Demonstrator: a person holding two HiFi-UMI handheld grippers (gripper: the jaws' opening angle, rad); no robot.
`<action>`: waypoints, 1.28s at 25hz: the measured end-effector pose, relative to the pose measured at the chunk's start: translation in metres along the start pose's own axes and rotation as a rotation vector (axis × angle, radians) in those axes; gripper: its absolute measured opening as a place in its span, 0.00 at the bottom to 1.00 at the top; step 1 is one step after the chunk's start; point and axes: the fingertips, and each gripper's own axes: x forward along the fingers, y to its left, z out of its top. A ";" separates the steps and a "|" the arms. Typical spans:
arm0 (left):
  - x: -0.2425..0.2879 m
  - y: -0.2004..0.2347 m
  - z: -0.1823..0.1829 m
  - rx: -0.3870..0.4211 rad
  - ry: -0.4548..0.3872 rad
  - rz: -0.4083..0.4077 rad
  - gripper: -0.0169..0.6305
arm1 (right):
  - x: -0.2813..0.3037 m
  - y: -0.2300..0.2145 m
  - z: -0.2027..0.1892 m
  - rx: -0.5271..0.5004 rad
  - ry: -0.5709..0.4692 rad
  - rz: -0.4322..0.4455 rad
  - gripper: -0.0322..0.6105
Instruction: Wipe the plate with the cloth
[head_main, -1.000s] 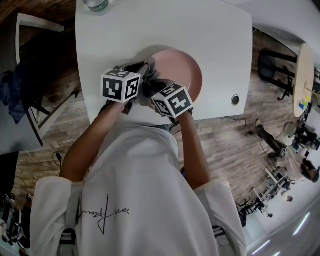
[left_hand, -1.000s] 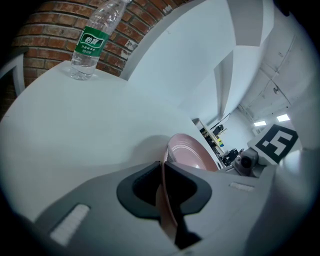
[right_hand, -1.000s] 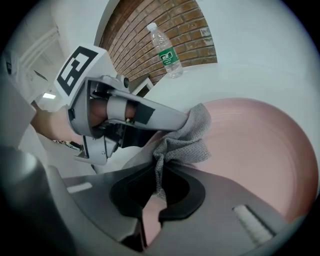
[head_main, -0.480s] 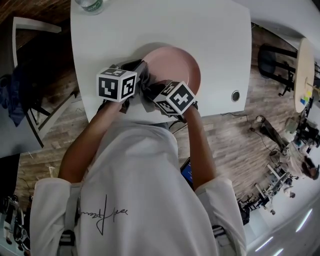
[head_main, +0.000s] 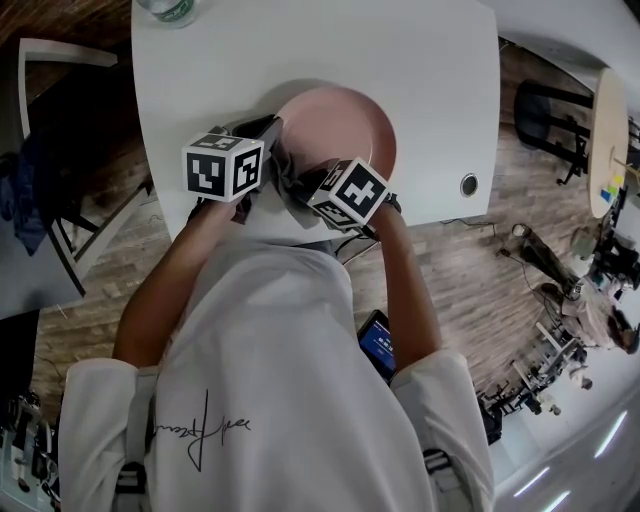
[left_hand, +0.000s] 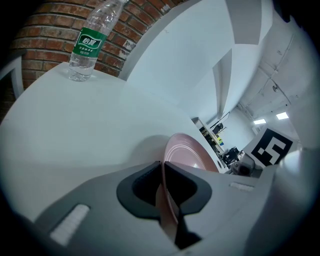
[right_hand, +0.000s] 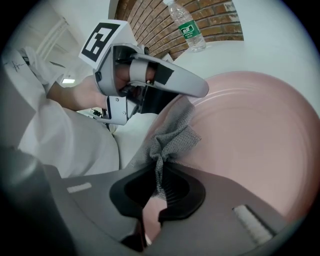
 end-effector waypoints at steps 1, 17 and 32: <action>0.000 0.000 0.000 0.001 0.001 0.000 0.09 | 0.000 0.000 -0.002 -0.003 0.007 0.003 0.09; -0.002 0.002 -0.001 0.007 0.004 0.004 0.09 | -0.005 0.001 -0.028 -0.044 0.133 0.020 0.08; -0.001 0.002 -0.001 0.014 0.006 -0.001 0.09 | -0.022 -0.017 -0.057 -0.068 0.322 -0.033 0.08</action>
